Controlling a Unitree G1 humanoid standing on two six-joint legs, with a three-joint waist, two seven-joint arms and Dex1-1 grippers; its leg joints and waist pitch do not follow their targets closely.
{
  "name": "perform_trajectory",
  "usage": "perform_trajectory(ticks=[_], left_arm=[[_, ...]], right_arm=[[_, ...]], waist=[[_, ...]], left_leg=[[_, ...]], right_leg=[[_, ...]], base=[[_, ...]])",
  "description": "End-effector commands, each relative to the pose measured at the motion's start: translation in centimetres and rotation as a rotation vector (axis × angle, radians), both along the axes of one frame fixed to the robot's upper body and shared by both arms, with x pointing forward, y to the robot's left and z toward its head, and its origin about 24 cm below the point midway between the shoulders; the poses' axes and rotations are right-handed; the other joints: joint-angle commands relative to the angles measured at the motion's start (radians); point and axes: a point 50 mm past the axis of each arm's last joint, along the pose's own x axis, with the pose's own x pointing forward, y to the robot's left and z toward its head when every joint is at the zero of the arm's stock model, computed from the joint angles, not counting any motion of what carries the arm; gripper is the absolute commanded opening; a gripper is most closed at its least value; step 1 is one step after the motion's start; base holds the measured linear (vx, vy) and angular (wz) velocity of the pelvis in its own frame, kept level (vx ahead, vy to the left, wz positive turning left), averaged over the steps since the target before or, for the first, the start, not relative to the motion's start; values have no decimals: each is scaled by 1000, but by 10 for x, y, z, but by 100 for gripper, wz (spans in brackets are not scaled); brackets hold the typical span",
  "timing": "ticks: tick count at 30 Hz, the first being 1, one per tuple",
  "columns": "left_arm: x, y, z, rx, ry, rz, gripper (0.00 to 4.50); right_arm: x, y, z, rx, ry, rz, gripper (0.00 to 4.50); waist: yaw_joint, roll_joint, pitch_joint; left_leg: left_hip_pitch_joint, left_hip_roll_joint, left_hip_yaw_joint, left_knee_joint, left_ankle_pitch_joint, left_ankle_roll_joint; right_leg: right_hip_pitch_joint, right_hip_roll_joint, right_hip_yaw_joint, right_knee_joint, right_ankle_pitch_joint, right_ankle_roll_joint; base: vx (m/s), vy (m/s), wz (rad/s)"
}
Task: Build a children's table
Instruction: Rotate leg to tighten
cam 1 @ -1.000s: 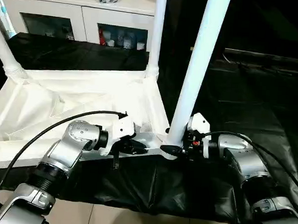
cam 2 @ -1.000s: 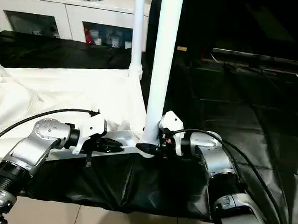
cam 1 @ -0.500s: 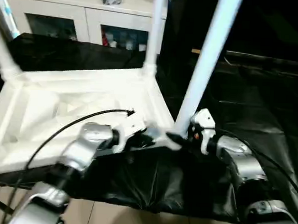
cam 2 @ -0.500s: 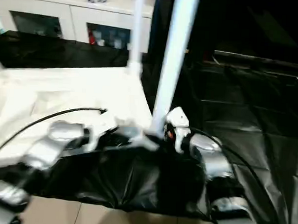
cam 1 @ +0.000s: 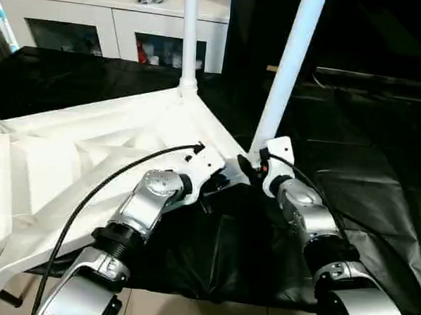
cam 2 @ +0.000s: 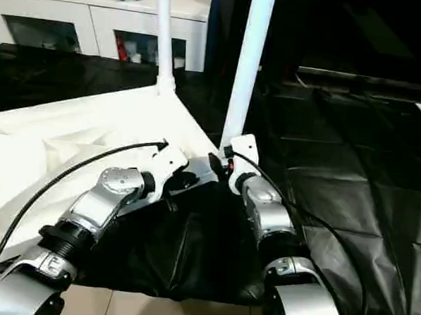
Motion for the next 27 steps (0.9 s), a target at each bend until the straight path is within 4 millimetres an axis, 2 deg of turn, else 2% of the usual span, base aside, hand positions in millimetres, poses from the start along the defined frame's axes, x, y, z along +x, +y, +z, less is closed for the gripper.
perform_trajectory(ticks=[1,5,10,13,14,18,25,26,27], left_arm=[[-1,-12,18,-59,-87,-89,0],[-6,-7,18,-65,-77,-160,0],[-14,2,16,-68,-44,-254,0],[-18,8,15,-58,-32,-307,0],[-21,14,14,-40,-17,-347,0],[-24,22,14,-26,7,-391,0],[-29,31,15,-16,39,-442,0],[-30,32,15,-20,45,-450,0],[-30,32,15,-20,45,-451,0]], right_arm=[[-10,25,1,28,-3,226,385],[-11,13,3,-17,-17,311,423],[-16,-4,6,-44,-17,425,423],[-20,-12,8,-57,-11,495,423],[-24,-18,9,-75,0,564,423],[-30,-26,9,-103,21,655,423],[-35,-30,11,-127,45,753,360],[-35,-30,11,-124,47,759,343],[-35,-30,11,-124,47,759,343]], waist=[[3,4,-75],[2,5,-73],[3,6,-73],[5,9,-72],[9,13,-72],[8,8,-72],[9,7,-72],[10,2,-71],[10,4,-71]], left_leg=[[-7,-9,15,-63,-219,59],[-6,-6,13,-64,-230,62],[-5,-2,14,-64,-233,66],[0,-2,16,-63,-232,67],[0,-2,14,-64,-232,67],[-3,-1,14,-64,-237,66],[-3,0,14,-64,-231,63],[-4,-1,14,-64,-228,63],[-3,-1,14,-64,-228,62]], right_leg=[[77,-34,37,-75,-271,-178],[77,-36,38,-78,-304,-173],[74,-36,41,-75,-289,-189],[71,-34,42,-74,-271,-199],[73,-34,42,-73,-265,-201],[76,-34,42,-71,-262,-204],[74,-35,41,-72,-284,-199],[75,-35,41,-70,-290,-196],[75,-36,41,-71,-295,-195]], base=[[0,0,0],[0,0,0],[0,0,0],[0,0,0],[0,0,0],[0,0,0],[0,0,0],[0,0,0],[0,0,0]])
